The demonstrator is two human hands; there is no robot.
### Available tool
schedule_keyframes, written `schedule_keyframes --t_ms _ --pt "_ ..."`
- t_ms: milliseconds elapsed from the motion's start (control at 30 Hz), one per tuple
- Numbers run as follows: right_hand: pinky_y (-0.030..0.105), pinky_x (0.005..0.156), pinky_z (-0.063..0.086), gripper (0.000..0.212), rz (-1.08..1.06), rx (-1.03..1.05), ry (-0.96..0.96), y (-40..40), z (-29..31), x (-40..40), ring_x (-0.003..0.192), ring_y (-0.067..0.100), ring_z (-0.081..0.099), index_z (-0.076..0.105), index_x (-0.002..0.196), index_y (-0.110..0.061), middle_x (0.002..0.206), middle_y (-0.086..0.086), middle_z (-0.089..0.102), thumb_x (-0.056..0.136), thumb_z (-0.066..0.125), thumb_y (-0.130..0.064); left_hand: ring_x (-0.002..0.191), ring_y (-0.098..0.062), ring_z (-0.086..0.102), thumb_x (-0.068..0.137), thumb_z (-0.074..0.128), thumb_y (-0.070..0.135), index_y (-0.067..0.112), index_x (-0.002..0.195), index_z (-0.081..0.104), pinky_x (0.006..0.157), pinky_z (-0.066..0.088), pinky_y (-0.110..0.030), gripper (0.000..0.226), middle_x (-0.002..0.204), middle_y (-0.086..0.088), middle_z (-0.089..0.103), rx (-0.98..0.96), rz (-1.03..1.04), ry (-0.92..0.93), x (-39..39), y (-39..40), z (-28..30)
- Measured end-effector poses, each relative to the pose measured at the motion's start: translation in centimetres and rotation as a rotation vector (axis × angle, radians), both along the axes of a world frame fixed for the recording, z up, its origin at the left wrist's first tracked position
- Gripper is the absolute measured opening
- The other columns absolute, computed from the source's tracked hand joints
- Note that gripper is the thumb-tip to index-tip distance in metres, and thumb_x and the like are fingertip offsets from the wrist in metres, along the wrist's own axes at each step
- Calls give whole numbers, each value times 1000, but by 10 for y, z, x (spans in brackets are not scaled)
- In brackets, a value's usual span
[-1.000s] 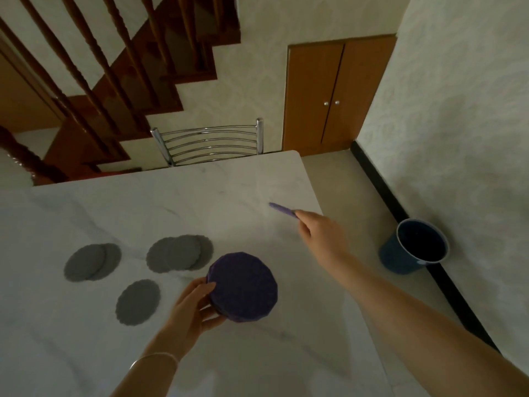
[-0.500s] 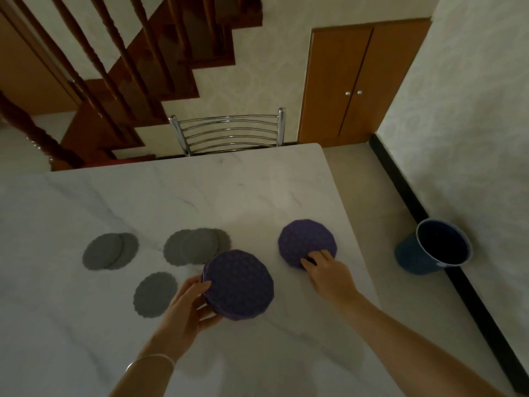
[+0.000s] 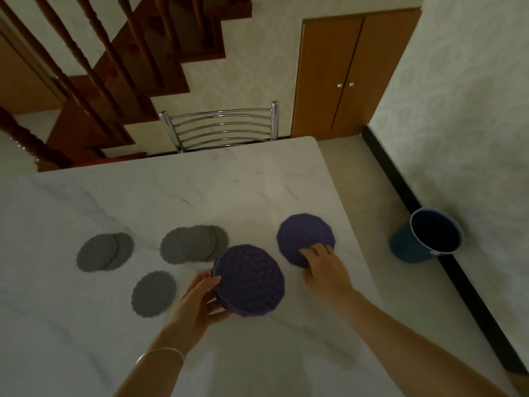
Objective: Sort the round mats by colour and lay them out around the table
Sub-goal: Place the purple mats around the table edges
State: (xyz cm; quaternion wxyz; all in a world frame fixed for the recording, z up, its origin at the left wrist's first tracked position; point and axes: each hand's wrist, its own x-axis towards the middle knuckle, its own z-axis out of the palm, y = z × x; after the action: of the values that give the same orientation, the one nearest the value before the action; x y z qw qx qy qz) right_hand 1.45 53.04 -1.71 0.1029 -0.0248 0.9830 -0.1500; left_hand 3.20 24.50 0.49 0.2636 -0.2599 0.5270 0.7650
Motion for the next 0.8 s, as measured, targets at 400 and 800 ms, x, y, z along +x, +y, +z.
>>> schedule_keyframes --t_ms 400,800 --pt "38 102 38 76 312 -244 169 -101 66 54 125 18 38 49 123 -29 134 -4 43 65 57 -76 83 -30 69 78 65 23 20 105 67 67 58 -41 27 102 -16 72 137 -18 29 10 -17 1" --pt "28 100 39 60 177 -274 155 -252 114 131 117 14 47 59 124 -25 124 -2 53 72 71 -52 88 -29 71 75 67 34 8 121 59 65 58 -39 53 110 -14 70 273 -109 139 68 -149 27"
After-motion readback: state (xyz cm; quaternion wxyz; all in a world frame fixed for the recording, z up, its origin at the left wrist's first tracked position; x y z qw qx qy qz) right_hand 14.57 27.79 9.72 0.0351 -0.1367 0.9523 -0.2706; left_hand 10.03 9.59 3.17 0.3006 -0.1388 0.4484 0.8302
